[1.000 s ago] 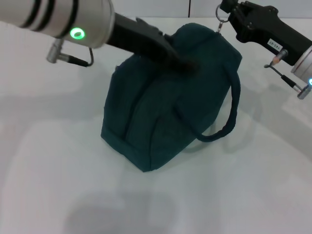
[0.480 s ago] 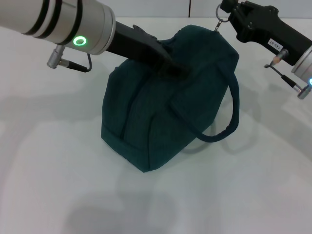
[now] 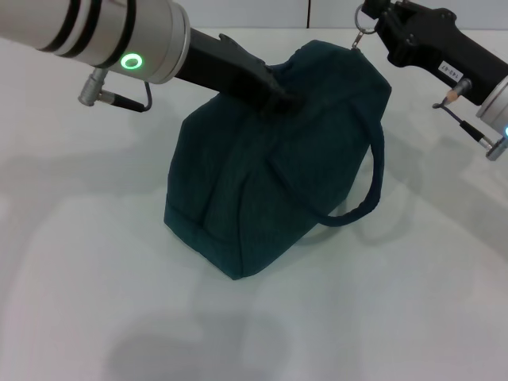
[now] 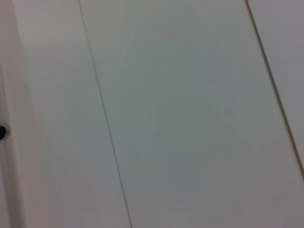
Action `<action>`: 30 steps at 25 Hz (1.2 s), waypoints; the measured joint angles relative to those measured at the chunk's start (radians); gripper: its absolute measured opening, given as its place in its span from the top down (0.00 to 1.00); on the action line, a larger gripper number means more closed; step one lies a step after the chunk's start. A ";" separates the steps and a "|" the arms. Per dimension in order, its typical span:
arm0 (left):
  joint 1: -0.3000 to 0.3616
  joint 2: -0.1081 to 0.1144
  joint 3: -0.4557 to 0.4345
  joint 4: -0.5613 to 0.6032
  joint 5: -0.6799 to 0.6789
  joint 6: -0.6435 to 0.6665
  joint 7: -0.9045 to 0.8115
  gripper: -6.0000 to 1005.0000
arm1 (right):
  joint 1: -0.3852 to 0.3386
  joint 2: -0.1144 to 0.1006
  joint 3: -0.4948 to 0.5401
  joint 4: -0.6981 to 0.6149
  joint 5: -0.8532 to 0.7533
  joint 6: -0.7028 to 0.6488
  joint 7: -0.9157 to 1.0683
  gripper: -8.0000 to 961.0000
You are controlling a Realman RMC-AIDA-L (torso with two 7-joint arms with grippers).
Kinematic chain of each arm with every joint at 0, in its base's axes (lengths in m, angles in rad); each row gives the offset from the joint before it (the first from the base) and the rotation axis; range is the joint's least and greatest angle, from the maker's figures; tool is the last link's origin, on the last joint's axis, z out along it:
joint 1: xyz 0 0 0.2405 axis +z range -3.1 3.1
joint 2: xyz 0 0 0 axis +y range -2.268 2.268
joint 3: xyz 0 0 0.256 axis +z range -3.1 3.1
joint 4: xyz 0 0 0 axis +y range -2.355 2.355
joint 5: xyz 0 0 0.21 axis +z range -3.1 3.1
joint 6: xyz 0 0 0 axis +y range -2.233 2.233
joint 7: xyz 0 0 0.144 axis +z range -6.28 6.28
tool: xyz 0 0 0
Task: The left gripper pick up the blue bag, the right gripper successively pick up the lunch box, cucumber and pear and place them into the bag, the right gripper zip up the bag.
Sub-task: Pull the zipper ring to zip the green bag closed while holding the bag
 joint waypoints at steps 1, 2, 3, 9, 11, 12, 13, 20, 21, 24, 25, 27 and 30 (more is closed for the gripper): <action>0.000 0.000 0.000 0.001 -0.001 0.000 0.003 0.58 | 0.000 0.000 0.000 0.000 0.003 0.001 0.000 0.98; 0.001 0.000 -0.001 0.002 -0.003 0.000 0.004 0.60 | -0.001 0.000 0.000 0.003 0.005 0.004 0.000 0.98; 0.002 0.000 -0.001 0.003 -0.005 0.000 0.006 0.61 | -0.001 0.000 0.000 0.008 0.009 0.007 0.000 0.98; 0.009 0.002 -0.041 0.003 -0.062 -0.002 0.023 0.71 | 0.002 0.000 0.000 0.083 0.057 0.019 0.000 0.98; 0.009 0.002 -0.048 0.003 -0.071 -0.001 0.029 0.77 | -0.002 0.000 0.000 0.101 0.067 0.053 0.000 0.98; 0.010 0.003 -0.052 0.003 -0.080 0.000 0.033 0.80 | -0.006 0.000 0.000 0.103 0.068 0.075 0.000 0.98; 0.010 0.003 -0.054 0.003 -0.087 0.001 0.037 0.83 | -0.008 0.000 0.000 0.107 0.068 0.085 0.000 0.98; 0.010 0.003 -0.056 0.003 -0.100 0.003 0.049 0.91 | -0.010 0.003 0.001 0.136 0.068 0.155 0.000 0.98; 0.010 0.003 -0.056 0.004 -0.101 0.003 0.049 0.91 | -0.007 0.003 -0.001 0.137 0.068 0.175 0.002 0.98; 0.010 0.003 -0.056 0.005 -0.103 0.004 0.049 0.92 | -0.004 0.003 -0.006 0.138 0.066 0.209 0.009 0.98; 0.010 0.003 -0.056 0.005 -0.103 0.004 0.050 0.92 | -0.003 0.003 -0.007 0.138 0.064 0.213 0.010 0.98; 0.009 0.003 -0.056 0.004 -0.103 0.004 0.050 0.93 | -0.003 0.003 -0.007 0.138 0.063 0.216 0.010 0.98; 0.009 0.003 -0.056 0.004 -0.104 0.004 0.053 0.93 | -0.009 0.003 -0.003 0.136 0.066 0.212 0.010 0.97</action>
